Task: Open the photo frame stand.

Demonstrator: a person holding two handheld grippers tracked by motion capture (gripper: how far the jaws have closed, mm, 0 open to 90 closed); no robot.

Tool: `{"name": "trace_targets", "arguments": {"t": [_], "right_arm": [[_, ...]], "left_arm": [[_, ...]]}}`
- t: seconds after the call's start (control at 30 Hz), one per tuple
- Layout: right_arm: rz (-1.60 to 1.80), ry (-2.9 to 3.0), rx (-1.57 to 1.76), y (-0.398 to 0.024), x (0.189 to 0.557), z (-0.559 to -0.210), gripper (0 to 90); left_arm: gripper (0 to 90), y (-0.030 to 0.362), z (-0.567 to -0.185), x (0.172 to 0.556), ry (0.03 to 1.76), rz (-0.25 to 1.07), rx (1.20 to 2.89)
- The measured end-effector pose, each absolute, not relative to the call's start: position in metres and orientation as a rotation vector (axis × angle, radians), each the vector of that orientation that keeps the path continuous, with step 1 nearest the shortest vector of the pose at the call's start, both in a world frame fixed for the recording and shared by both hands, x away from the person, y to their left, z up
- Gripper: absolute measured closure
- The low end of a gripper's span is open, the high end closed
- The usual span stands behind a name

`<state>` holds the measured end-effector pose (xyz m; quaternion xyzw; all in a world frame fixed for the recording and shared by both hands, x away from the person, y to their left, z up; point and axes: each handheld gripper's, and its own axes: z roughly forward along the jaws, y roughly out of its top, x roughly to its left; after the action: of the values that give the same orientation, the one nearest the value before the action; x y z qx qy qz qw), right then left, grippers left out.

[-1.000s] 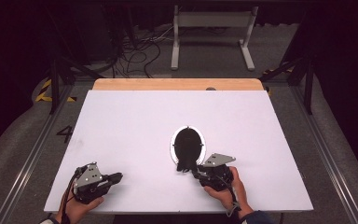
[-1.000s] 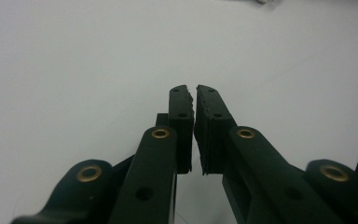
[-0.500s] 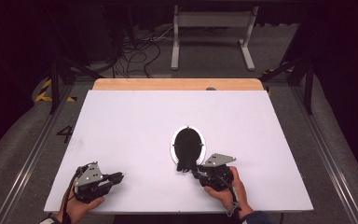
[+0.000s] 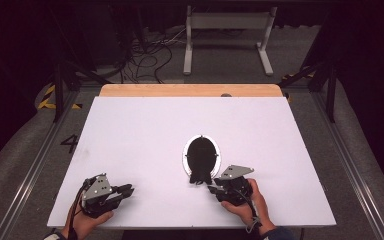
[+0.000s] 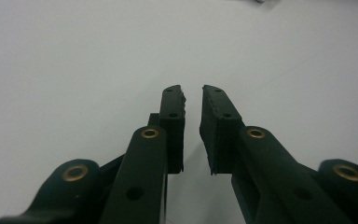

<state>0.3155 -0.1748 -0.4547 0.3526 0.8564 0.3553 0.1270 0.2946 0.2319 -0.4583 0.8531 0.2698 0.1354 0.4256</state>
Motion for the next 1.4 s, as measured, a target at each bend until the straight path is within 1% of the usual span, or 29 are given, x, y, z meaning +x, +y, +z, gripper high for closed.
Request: {"name": "trace_targets", "arguments": {"t": [0.2,0.3,0.5,0.73,0.8,0.83,0.9,1.07,1.23,1.4], "right_arm": [[0.988,2.533,1.037,-0.175,0.319,-0.451,63.2],[0.965,2.54,1.04,-0.172,0.323,-0.449,65.7],[0.914,2.572,1.039,-0.166,0.329,-0.446,66.6],[0.982,2.593,1.067,-0.169,0.333,-0.447,70.0],[1.031,2.598,1.101,-0.172,0.335,-0.448,68.8],[1.094,2.598,1.13,-0.175,0.337,-0.449,66.3],[1.113,2.596,1.147,-0.176,0.338,-0.449,66.4],[1.263,2.581,1.255,-0.182,0.345,-0.453,60.6],[1.467,2.551,1.447,-0.191,0.357,-0.458,54.7],[1.624,2.523,1.615,-0.197,0.367,-0.463,53.8]], "left_arm": [[76.0,0.228,-0.46,0.294,0.659,0.325,2.154],[74.8,0.229,-0.46,0.294,0.661,0.324,2.151],[71.4,0.228,-0.461,0.296,0.658,0.315,2.16],[69.7,0.227,-0.461,0.296,0.665,0.314,2.156],[68.8,0.226,-0.461,0.295,0.664,0.309,2.157],[68.6,0.226,-0.461,0.296,0.659,0.31,2.16],[68.6,0.226,-0.462,0.296,0.662,0.307,2.163],[67.3,0.224,-0.463,0.298,0.682,0.31,2.174],[66.4,0.222,-0.462,0.3,0.676,0.312,2.174],[64.4,0.219,-0.462,0.302,0.67,0.308,2.174]]}}
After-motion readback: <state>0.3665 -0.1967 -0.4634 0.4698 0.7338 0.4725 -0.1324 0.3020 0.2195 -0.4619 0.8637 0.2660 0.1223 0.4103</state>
